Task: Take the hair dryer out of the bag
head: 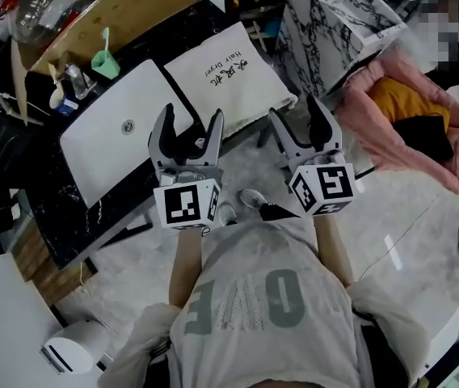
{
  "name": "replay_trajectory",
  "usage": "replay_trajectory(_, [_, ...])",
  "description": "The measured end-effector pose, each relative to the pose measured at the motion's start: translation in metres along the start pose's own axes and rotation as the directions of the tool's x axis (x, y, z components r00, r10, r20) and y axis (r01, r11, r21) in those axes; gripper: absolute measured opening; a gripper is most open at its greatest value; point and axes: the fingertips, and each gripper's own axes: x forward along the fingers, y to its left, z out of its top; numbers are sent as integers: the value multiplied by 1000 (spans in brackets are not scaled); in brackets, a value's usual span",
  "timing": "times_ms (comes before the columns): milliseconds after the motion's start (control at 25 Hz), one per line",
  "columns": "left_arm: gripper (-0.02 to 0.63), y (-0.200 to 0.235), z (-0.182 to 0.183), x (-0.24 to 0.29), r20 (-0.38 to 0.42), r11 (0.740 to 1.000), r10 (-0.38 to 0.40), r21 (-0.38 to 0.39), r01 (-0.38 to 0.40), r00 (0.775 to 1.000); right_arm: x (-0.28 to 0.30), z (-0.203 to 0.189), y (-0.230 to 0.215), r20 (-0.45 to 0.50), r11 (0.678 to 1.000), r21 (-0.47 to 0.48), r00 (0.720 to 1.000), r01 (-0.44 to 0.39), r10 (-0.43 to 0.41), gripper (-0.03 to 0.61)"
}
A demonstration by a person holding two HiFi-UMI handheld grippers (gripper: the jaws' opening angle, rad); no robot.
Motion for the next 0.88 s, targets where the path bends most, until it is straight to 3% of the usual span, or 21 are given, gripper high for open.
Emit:
replay_trajectory(160, [322, -34, -7, 14, -55, 981, -115, 149, 122, 992, -14, -3, -19, -2, 998, 16, 998, 56, -56, 334])
replay_trajectory(320, [323, -57, -32, 22, -189, 924, -183, 302, 234, 965, -19, -5, -26, -12, 997, 29, 997, 71, -71, 334])
replay_trajectory(440, [322, -68, -60, 31, -287, 873, -229, 362, 326, 930, -22, -9, -29, -19, 996, 41, 997, 75, -74, 334])
replay_trajectory(520, [322, -74, -80, 34, -366, 829, -262, 389, 403, 893, -24, -11, -30, -24, 996, 45, 997, 74, -73, 334])
replay_trajectory(720, [313, -82, -110, 36, -506, 682, -306, 475, 556, 807, -28, -21, -31, -52, 996, 50, 996, 72, -69, 334])
replay_trajectory(880, [242, -86, -129, 38, -589, 587, -318, 493, 642, 743, -29, -28, -31, -70, 996, 56, 995, 70, -66, 334])
